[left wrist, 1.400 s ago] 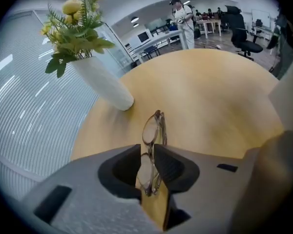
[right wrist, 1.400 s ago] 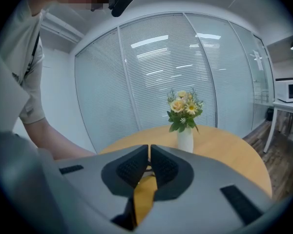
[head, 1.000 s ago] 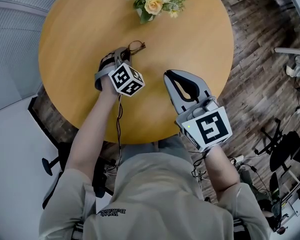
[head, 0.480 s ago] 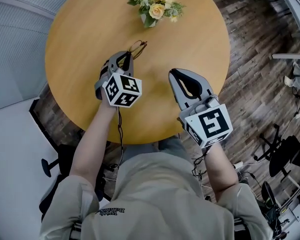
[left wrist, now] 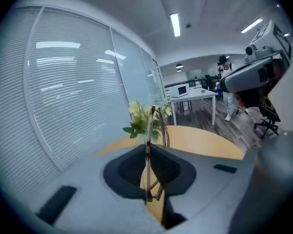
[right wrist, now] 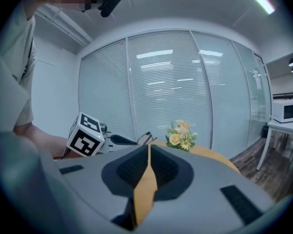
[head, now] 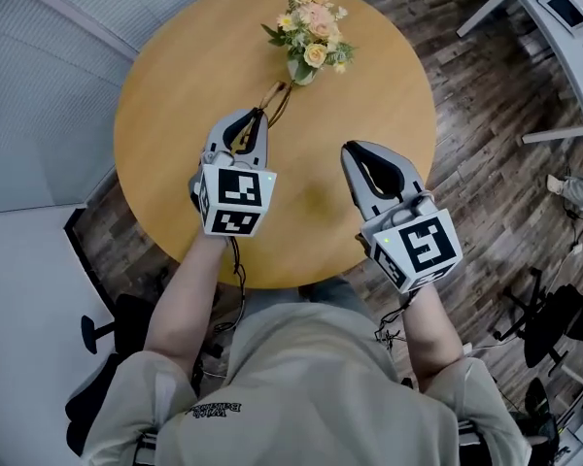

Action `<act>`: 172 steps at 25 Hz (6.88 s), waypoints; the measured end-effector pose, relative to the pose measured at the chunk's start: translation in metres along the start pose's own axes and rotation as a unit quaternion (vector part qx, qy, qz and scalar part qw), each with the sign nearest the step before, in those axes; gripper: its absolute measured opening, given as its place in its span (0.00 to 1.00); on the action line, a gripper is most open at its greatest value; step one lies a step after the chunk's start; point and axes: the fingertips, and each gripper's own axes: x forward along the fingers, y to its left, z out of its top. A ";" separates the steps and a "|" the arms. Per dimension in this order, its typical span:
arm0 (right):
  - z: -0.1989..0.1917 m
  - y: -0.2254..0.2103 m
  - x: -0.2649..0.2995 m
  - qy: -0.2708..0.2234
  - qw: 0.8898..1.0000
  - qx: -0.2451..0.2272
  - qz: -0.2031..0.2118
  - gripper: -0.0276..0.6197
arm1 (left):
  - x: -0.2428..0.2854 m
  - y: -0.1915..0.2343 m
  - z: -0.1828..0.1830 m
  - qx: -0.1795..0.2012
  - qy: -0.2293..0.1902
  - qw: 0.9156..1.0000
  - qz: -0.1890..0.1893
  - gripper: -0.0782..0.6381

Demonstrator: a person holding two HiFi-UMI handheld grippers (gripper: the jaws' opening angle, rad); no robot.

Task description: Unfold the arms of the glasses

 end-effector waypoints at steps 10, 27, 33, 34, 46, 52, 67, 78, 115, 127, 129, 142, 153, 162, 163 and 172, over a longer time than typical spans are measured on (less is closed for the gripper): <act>0.061 0.022 -0.025 -0.055 0.997 -0.044 0.006 0.10 | -0.085 0.002 0.064 -0.050 -0.084 0.995 -0.002 0.17; 0.126 0.088 -0.060 -0.113 0.987 -0.108 0.043 0.10 | -0.218 0.012 0.122 -0.148 -0.240 0.959 -0.006 0.17; 0.132 0.100 -0.064 -0.122 0.986 -0.093 0.067 0.10 | -0.239 0.015 0.112 -0.175 -0.247 0.953 0.007 0.17; 0.133 0.103 -0.064 -0.122 0.986 -0.089 0.072 0.10 | -0.241 0.015 0.110 -0.175 -0.249 0.953 0.007 0.17; 0.143 0.124 -0.053 -0.127 0.980 -0.062 0.138 0.10 | -0.248 0.019 0.096 -0.201 -0.245 0.949 -0.004 0.17; 0.182 0.140 -0.042 -0.135 0.966 -0.084 0.205 0.12 | -0.243 0.016 0.101 -0.190 -0.243 0.951 -0.012 0.17; 0.191 0.163 -0.018 -0.093 0.943 0.030 0.318 0.21 | -0.241 0.000 0.104 -0.166 -0.244 0.955 -0.033 0.17; 0.176 0.171 -0.014 -0.074 0.936 0.029 0.343 0.14 | -0.241 -0.002 0.099 -0.168 -0.238 0.956 -0.041 0.17; 0.058 0.124 -0.044 0.016 0.965 0.058 0.255 0.14 | -0.244 0.041 0.098 -0.197 -0.250 0.948 0.015 0.17; 0.098 0.118 -0.051 -0.015 0.965 -0.008 0.263 0.14 | -0.246 0.037 0.102 -0.192 -0.253 0.948 0.008 0.17; 0.110 0.116 -0.046 -0.019 0.964 -0.037 0.263 0.14 | -0.247 0.036 0.103 -0.193 -0.253 0.948 0.003 0.17; 0.088 0.179 -0.009 0.056 0.899 -0.156 0.406 0.14 | -0.260 0.012 0.125 -0.222 -0.273 0.935 -0.043 0.17; 0.059 0.209 -0.001 0.084 0.881 -0.152 0.440 0.15 | -0.265 0.007 0.124 -0.227 -0.273 0.934 -0.047 0.17; 0.052 0.212 0.001 0.078 0.885 -0.146 0.435 0.16 | -0.261 0.004 0.120 -0.221 -0.266 0.937 -0.047 0.17; 0.053 0.212 0.001 0.076 0.885 -0.143 0.436 0.16 | -0.261 0.003 0.119 -0.222 -0.265 0.937 -0.048 0.17; 0.049 0.206 -0.004 0.078 0.882 -0.144 0.442 0.12 | -0.257 0.004 0.115 -0.206 -0.259 0.943 -0.039 0.17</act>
